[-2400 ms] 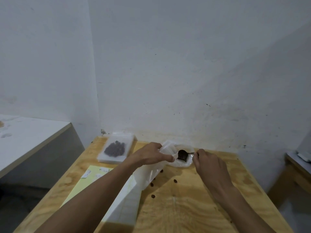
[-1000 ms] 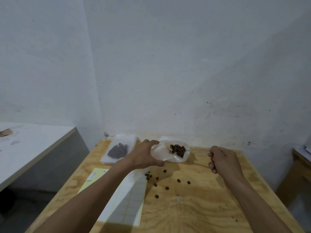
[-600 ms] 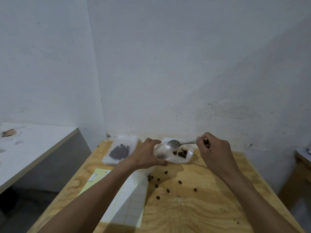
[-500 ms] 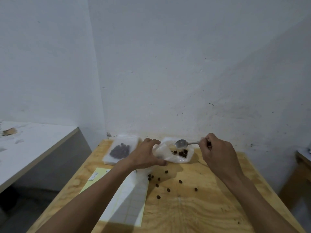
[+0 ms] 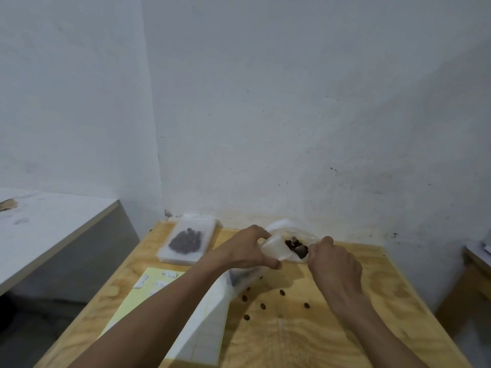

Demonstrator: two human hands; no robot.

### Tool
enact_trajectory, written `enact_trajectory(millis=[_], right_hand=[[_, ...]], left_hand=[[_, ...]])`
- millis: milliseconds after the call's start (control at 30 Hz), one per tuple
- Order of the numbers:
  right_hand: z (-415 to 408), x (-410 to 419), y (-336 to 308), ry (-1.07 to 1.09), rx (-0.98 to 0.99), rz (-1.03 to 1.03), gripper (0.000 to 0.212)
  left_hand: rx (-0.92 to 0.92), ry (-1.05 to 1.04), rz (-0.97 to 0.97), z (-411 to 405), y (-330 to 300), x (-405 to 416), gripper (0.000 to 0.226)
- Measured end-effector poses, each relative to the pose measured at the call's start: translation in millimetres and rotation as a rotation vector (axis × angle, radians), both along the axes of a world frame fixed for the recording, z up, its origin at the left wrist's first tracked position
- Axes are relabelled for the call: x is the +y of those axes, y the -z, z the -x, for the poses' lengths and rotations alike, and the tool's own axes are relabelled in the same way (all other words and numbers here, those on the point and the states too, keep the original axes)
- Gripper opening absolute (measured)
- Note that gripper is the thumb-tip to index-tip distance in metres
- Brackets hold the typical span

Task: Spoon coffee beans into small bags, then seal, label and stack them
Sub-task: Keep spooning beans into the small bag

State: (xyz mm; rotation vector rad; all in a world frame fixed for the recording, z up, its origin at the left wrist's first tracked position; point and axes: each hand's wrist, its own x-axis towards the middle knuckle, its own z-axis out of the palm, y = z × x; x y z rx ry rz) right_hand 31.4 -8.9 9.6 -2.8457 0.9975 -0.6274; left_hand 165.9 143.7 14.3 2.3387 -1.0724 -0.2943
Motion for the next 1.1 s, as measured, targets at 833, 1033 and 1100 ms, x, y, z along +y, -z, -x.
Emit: enact_trajectory(millis=[833, 1033, 1100], right_hand=[[18.8, -33.9, 25.3, 0.016, -0.418, -0.790, 0.036], [30.3, -32.8, 21.4, -0.047, -0.422, -0.763, 0.036], [33.4, -33.0, 21.5, -0.061, -0.426, -0.766, 0.037]], left_hand=[[-0.033, -0.104, 0.021, -9.5, 3.0, 7.3, 0.085], [-0.079, -0.109, 0.003, -2.2, 5.9, 5.5, 0.092], [-0.054, -0.107, -0.016, -0.7, 5.7, 5.1, 0.095]])
